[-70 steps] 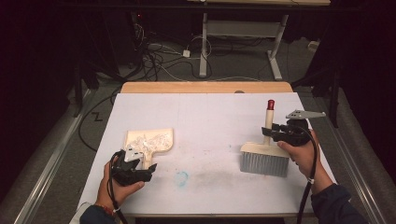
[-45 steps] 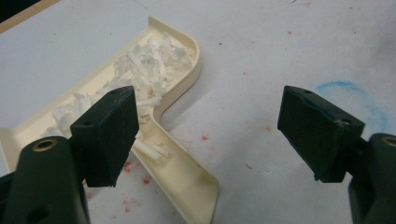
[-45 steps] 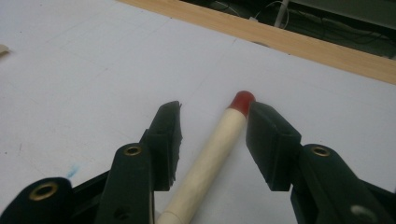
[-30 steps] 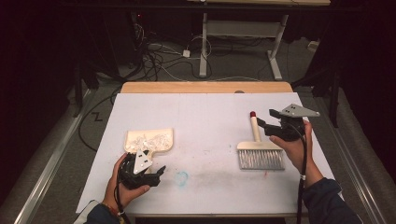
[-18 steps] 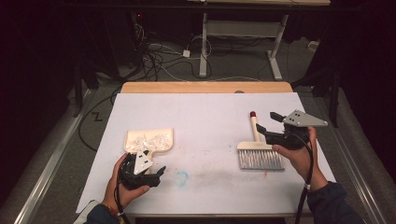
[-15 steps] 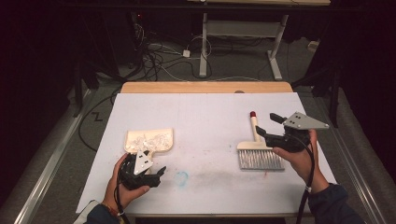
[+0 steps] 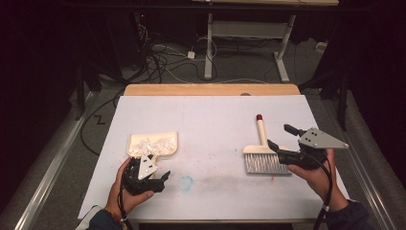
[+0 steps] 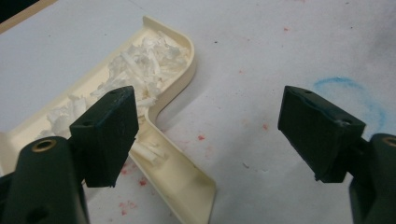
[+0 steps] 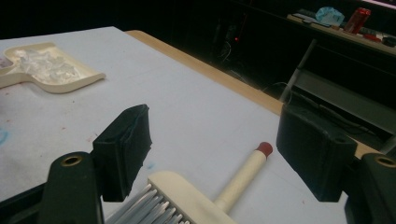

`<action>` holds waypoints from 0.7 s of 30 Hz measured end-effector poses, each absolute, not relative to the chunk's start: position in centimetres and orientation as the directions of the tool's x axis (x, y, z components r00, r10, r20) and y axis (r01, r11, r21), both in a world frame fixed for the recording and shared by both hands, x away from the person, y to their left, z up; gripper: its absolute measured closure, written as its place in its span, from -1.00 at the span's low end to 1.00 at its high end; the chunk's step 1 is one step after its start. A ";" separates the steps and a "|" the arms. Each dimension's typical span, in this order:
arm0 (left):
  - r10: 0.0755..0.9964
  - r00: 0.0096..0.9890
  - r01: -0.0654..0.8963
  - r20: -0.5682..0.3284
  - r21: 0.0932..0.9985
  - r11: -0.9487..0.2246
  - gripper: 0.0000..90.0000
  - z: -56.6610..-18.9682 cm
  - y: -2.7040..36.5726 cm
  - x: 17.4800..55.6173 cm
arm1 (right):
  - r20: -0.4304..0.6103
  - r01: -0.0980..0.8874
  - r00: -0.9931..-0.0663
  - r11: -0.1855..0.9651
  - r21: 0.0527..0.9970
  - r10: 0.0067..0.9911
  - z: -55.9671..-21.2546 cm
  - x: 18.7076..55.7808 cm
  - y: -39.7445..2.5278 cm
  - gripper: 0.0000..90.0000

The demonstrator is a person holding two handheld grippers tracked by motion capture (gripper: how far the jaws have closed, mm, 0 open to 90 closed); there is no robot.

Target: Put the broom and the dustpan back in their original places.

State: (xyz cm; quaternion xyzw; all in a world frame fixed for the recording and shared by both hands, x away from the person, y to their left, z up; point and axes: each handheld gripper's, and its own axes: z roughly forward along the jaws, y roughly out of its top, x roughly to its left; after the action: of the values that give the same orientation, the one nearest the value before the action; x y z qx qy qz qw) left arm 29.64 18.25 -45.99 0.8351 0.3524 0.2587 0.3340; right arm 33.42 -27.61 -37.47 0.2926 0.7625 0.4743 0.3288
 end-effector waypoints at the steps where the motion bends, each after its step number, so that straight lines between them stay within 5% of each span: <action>1: 0.761 0.618 0.417 0.196 0.739 -0.529 -0.57 -46.0 18.2 29.7 | -0.227 0.133 -0.610 0.380 0.915 0.759 -37.5 33.3 -27.7 -0.42; 21: 0.747 0.629 0.395 0.216 0.739 -0.546 -0.57 -46.0 18.1 29.7 | -0.264 0.113 -0.602 0.407 0.906 0.754 -39.2 30.8 -28.9 -0.55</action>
State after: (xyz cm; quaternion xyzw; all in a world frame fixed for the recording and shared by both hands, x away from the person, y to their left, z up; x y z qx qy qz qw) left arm 29.65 18.08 -45.98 0.8388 0.3403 0.2638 0.3332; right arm 30.76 -28.93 -39.23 0.2833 0.7648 0.4649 0.3446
